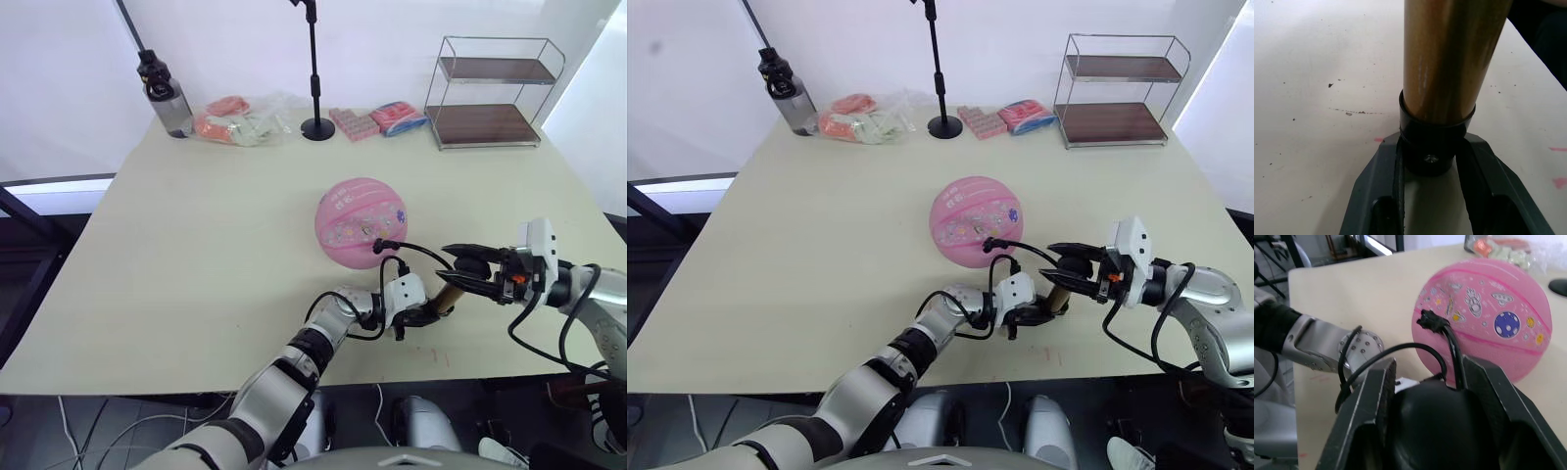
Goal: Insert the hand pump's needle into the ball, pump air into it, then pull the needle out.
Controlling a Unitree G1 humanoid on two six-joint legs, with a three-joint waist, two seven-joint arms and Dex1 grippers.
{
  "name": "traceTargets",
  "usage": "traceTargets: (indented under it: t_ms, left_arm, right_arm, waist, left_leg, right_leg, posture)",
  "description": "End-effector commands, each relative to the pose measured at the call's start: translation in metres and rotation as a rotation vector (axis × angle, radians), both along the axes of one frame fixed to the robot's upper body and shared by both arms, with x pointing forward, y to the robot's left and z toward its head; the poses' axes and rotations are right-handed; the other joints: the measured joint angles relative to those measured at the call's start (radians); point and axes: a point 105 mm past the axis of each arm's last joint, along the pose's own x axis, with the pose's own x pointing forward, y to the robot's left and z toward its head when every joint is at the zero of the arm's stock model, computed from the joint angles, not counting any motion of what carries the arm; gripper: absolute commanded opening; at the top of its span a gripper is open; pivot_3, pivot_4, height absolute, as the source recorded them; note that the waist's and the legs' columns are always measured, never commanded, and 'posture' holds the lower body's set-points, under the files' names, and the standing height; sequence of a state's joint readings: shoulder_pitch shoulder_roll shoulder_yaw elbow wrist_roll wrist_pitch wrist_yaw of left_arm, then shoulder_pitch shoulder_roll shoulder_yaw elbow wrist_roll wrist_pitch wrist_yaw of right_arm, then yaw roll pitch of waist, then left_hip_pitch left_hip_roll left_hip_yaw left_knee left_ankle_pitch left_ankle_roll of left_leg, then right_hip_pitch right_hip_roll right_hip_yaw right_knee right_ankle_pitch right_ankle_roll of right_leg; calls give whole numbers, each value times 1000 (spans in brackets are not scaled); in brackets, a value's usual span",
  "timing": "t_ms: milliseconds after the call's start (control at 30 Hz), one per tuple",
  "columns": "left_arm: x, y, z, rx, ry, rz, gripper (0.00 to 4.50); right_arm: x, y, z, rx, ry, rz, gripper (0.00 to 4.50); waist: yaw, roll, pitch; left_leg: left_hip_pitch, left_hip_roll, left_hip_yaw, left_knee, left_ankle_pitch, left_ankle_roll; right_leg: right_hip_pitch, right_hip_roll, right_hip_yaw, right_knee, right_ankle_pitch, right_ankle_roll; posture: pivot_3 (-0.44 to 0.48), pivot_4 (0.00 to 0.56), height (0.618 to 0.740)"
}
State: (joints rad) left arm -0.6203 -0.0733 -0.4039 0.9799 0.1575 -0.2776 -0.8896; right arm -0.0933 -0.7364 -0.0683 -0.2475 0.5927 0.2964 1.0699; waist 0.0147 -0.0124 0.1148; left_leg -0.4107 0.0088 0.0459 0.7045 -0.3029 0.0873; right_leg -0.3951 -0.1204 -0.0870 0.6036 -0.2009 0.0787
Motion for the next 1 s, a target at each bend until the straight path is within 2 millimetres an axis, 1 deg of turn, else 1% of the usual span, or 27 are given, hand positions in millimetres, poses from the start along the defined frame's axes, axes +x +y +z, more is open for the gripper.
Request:
traceTargets:
  t_ms: [33, 133, 167, 200, 233, 300, 367, 400, 500, 600, 700, 800, 900, 1000]
  left_arm:
    - [-22, 17, -36, 122, 128, -36, 1072]
    - [-24, 17, -37, 124, 134, -44, 1072]
    - [-24, 17, -37, 125, 136, -46, 1072]
    - [-25, 17, -37, 126, 137, -50, 1072]
    - [-25, 17, -37, 125, 137, -53, 1072]
    - [-26, 17, -36, 125, 138, -57, 1072]
    - [-26, 16, -36, 125, 138, -59, 1072]
    - [-26, 16, -36, 124, 138, -63, 1072]
    - [-28, 15, -36, 124, 139, -69, 1072]
    - [-29, 15, -37, 127, 141, -78, 1072]
    - [-30, 16, -38, 130, 145, -80, 1072]
    - [-31, 19, -40, 133, 149, -76, 1072]
    - [-32, 22, -42, 138, 154, -76, 1072]
    - [-33, 28, -45, 146, 160, -73, 1072]
  right_arm:
    - [-7, -7, -26, -41, 125, 9, 1648]
    - [-2, -11, 3, -6, 77, 23, 1648]
    - [-2, -12, 9, 0, 68, 26, 1648]
    - [0, -13, 21, 17, 51, 29, 1648]
    - [2, -14, 38, 30, 26, 36, 1648]
    - [2, -15, 66, 47, -11, 51, 1648]
    - [1, -17, 79, 56, -21, 56, 1648]
    - [1, -19, 91, 60, -36, 57, 1648]
    - [-2, -25, 118, 67, -68, 57, 1648]
    - [-6, -28, 133, 71, -75, 57, 1648]
    - [-13, -31, 160, 101, -99, 64, 1648]
    - [-19, -30, 174, 135, -99, 77, 1648]
    - [-21, -28, 177, 134, -91, 84, 1648]
    - [-21, -24, 173, 131, -77, 94, 1648]
  waist:
    - [0, 0, 0]
    - [0, 1, 0]
    - [1, 2, 1]
    - [1, 2, 1]
    - [1, 4, 2]
    - [3, 9, 6]
    - [5, 12, 8]
    - [6, 12, 8]
    - [5, 13, 9]
    - [5, 13, 10]
    - [5, 15, 12]
    - [5, 15, 12]
    - [5, 16, 13]
    - [3, 16, 13]
  left_leg:
    - [0, 0, 0, 0, 0, 0]
    - [0, 0, 0, 0, 0, 0]
    - [0, 0, 0, 0, 0, 0]
    - [-1, 0, 0, 0, 0, 0]
    - [-1, 0, 0, 0, 0, 0]
    - [-2, 0, 0, 0, 0, 0]
    - [-4, -2, 0, 0, 0, 0]
    - [-4, -2, 0, 0, 1, -1]
    - [-5, -2, -1, 0, 1, -2]
    - [-5, -2, -1, 0, 0, 0]
    - [-5, -2, -1, 0, 0, 0]
    - [-5, -2, -1, 0, 0, 0]
    - [-6, -2, -1, 0, 0, 0]
    - [-6, -2, 0, 0, 0, 0]
  right_leg:
    - [0, 0, 0, 0, 0, 0]
    - [0, 0, 0, 1, 0, -1]
    - [0, -1, 0, 1, -1, -1]
    - [-1, -2, 0, 1, -1, -1]
    - [-1, -2, 0, 1, -1, -1]
    - [-2, -4, -1, 1, -1, -1]
    - [-3, -4, -1, 1, -1, -2]
    - [-3, -4, -1, 0, -1, -1]
    - [-3, -4, -1, 0, 0, -1]
    - [-3, -4, -1, 0, -1, -1]
    - [-3, -5, -1, 0, -1, -1]
    - [-3, -6, -1, 0, -1, -1]
    - [-3, -8, -1, 0, 0, -1]
    - [-3, -8, -1, 0, 0, -1]
  posture:
    - [0, 150, 740]
    - [0, 150, 740]
    - [0, 150, 740]
    - [0, 150, 740]
    - [0, 150, 740]
    - [0, 150, 740]
    - [0, 150, 740]
    - [0, 150, 740]
    - [0, 150, 740]
    - [0, 150, 740]
    - [0, 150, 740]
    - [0, 150, 740]
    - [0, 150, 740]
    - [0, 150, 740]
